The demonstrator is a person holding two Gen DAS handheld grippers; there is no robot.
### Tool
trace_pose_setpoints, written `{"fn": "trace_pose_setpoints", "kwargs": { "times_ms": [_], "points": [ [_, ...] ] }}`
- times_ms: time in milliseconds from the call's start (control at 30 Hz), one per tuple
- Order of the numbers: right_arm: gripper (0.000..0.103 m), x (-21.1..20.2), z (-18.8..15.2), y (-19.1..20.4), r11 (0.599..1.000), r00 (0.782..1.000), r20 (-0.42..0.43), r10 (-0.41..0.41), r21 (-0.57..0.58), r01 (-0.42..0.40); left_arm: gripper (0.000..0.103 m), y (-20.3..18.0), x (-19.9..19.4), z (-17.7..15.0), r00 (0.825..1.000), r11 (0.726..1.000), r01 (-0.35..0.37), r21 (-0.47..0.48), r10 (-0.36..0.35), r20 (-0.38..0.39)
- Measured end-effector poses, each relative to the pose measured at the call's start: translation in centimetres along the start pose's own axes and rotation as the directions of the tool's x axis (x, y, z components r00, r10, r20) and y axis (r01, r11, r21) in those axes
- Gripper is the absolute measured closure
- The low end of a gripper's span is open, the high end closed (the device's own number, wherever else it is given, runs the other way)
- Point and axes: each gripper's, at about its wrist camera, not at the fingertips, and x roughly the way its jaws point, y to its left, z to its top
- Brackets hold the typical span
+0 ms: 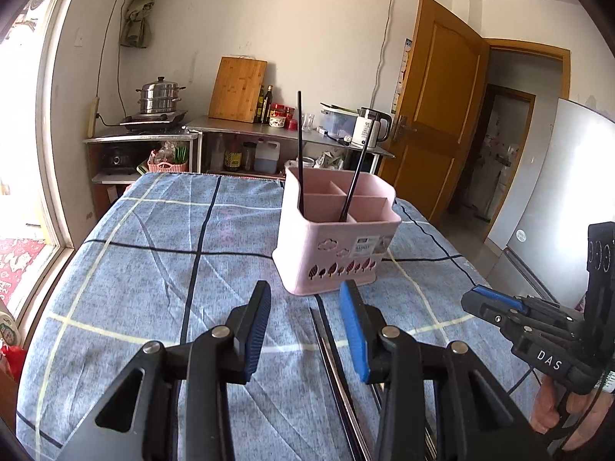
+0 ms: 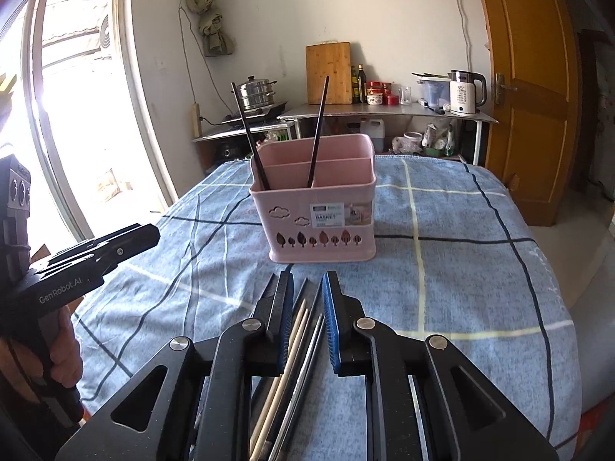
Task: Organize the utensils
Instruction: 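Move both grippers back down to the chopsticks on the cloth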
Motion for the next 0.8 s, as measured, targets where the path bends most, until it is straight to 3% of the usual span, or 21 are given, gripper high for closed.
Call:
{"fn": "trace_pose_setpoints", "kwargs": {
  "times_ms": [433,800],
  "points": [
    [0.087,2.0,-3.8,-0.3,1.000,0.995,-0.100,0.008,0.016,-0.006,0.064,0.3,0.9,-4.4,0.995,1.000,-0.012,-0.012,0.011,-0.100],
    [0.087,6.4,-5.0,-1.0,1.000,0.975,-0.222,-0.011,0.025,0.016,0.063,-1.1,5.6,-6.1,0.969,1.000,-0.020,0.022,0.024,-0.247]
  ]
}}
